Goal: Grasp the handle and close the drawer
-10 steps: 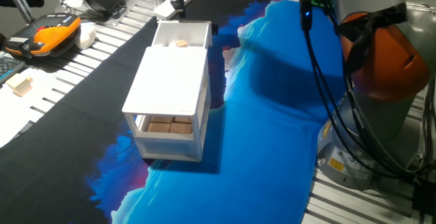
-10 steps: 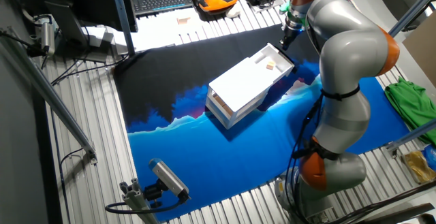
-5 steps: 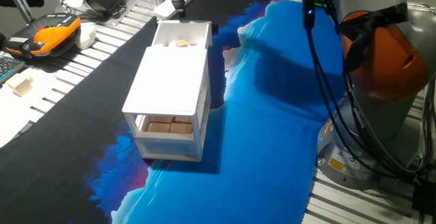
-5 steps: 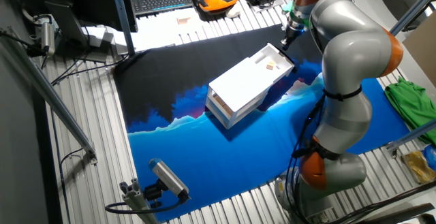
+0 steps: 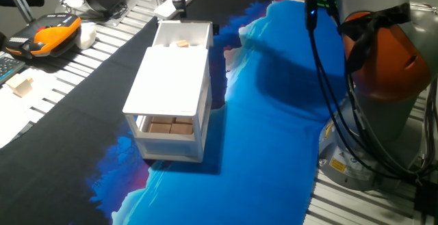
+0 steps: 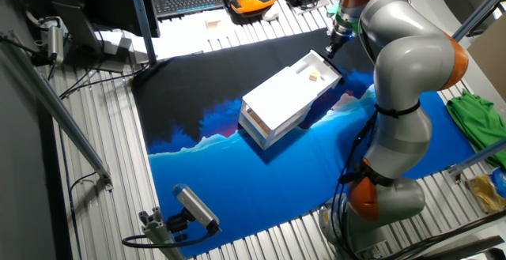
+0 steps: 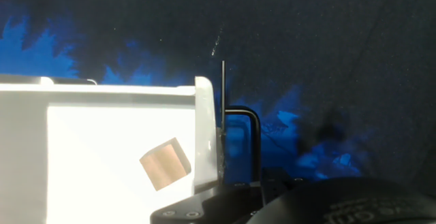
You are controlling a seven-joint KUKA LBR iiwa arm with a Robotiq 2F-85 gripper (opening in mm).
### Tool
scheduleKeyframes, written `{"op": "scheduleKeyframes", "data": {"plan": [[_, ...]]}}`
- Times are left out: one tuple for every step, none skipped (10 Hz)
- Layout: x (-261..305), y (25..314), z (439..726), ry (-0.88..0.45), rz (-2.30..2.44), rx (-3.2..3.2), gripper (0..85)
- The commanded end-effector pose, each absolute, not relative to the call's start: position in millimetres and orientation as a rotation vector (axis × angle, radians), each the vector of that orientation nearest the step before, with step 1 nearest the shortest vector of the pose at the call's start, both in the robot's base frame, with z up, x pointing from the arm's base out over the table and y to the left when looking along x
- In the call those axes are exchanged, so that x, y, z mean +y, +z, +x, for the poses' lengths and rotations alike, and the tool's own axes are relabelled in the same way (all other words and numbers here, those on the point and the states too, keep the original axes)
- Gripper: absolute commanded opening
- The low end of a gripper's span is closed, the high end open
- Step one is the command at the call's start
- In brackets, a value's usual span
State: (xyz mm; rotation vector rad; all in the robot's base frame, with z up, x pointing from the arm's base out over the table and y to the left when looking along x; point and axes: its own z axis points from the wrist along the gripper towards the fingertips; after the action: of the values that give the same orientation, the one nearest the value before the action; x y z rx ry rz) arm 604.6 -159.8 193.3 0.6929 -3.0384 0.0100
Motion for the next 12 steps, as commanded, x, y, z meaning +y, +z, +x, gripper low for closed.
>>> {"op": "scheduleKeyframes", "data": {"plan": [[-159.9, 193.3, 604.6, 0.01, 0.693, -3.038, 0.0], [-159.9, 193.3, 604.6, 0.007, 0.693, -3.04, 0.0], [-159.9, 193.3, 604.6, 0.012, 0.693, -3.039, 0.0], [-159.9, 193.3, 604.6, 0.009, 0.694, -3.041, 0.0], [-159.9, 193.3, 604.6, 0.011, 0.694, -3.043, 0.0], [-159.9, 193.3, 604.6, 0.013, 0.692, -3.044, 0.0], [-159.9, 193.3, 604.6, 0.018, 0.666, -3.049, 0.0], [-159.9, 193.3, 604.6, 0.01, 0.565, -3.066, 0.0], [-159.9, 193.3, 604.6, -0.044, 0.243, -3.101, 0.0], [-159.9, 193.3, 604.6, -0.12, -0.246, -3.086, 0.0], [-159.9, 193.3, 604.6, -0.175, -0.642, -3.038, 0.0], [-159.9, 193.3, 604.6, -0.152, -0.887, -3.012, 0.0]]}}
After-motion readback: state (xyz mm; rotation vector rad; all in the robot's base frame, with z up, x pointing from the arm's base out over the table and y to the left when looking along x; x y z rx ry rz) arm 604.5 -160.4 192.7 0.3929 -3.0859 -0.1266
